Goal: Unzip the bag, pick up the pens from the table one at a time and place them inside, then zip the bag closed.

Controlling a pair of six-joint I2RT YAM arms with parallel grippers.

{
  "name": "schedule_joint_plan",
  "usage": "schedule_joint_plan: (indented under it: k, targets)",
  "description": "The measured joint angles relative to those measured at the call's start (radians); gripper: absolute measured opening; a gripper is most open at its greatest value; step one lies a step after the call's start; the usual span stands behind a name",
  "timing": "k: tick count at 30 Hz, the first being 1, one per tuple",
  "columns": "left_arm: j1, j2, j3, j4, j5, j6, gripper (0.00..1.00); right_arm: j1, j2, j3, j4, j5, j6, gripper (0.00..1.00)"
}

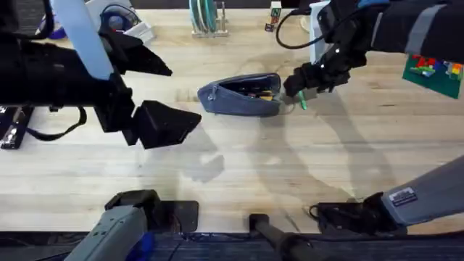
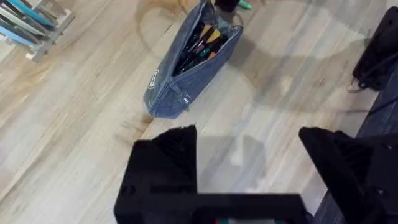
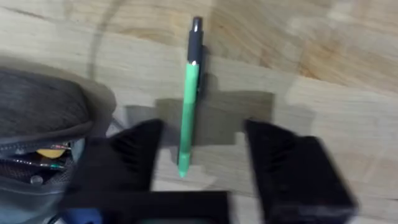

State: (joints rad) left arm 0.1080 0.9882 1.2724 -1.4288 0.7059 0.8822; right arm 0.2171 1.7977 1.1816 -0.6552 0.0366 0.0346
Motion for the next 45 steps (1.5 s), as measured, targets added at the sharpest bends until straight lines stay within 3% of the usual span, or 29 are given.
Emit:
schedule_joint_plan:
  k: [5, 7, 19, 33, 45]
  targets:
    - [0.0, 0.0, 0.0, 0.0, 0.0, 0.0, 0.995, -0.004, 0.001, 0.001, 0.008, 0.0, -0.001, 0.127]
    - [0.0, 0.0, 0.0, 0.0, 0.0, 0.0, 0.995, -0.004, 0.002, 0.003, 0.012, 0.001, 0.003, 0.042]
    - [0.0, 0.0, 0.0, 0.0, 0.0, 0.0, 0.995, -0.004, 0.002, 0.008, -0.002, 0.001, 0.003, 0.029]
    - [0.0, 0.0, 0.0, 0.0, 0.0, 0.0, 0.995, -0.004, -0.006, 0.049, -0.224, -0.004, -0.007, 0.031]
    - [0.0, 0.0, 0.0, 0.0, 0.0, 0.0, 0.995, -0.004, -0.266, 0.073, -0.257, -0.109, -0.123, 0.032]
